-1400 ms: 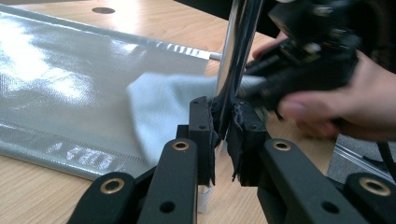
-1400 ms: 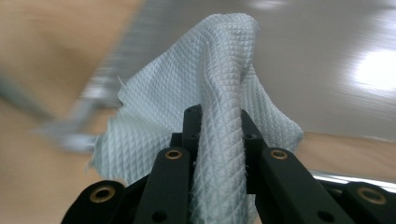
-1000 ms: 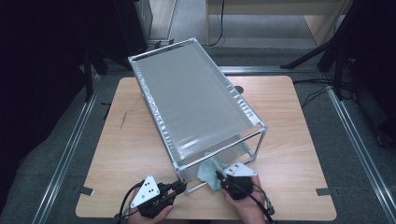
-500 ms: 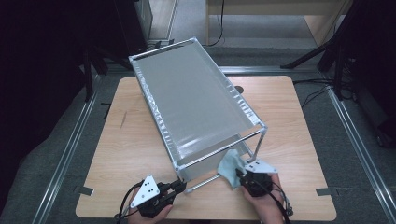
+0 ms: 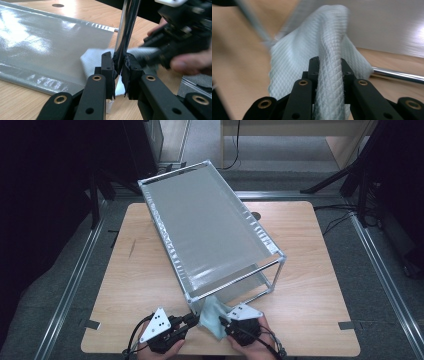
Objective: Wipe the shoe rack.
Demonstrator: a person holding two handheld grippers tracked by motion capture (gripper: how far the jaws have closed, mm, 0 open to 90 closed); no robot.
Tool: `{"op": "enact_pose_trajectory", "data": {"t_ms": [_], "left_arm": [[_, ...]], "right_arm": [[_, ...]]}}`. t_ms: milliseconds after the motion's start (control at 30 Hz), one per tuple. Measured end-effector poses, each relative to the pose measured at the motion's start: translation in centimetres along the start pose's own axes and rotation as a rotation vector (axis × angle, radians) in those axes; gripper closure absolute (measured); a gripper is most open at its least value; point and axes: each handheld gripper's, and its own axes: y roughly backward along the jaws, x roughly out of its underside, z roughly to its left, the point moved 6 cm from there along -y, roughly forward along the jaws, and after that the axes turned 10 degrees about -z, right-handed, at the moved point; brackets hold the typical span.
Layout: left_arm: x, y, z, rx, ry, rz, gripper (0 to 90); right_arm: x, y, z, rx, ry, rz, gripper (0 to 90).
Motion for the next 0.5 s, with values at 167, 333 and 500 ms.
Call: {"op": "enact_pose_trajectory", "data": {"t_ms": [167,333,500], "left_arm": [[0.0,0.0,0.1,0.005,0.0,0.002,80.4],[0.0,0.0,0.1,0.007,0.0,0.007,80.4],[0.0,0.1,0.1,0.01,-0.001,0.008,80.5]], "right_arm": [[0.0,1.5,-5.5,0.159,-0.03,-0.014,78.2],[0.4,3.4,-10.5,0.287,-0.105,-0.023,78.7],[-0.4,5.7,-12.5,0.324,-0.162,-0.088,79.4]]}}
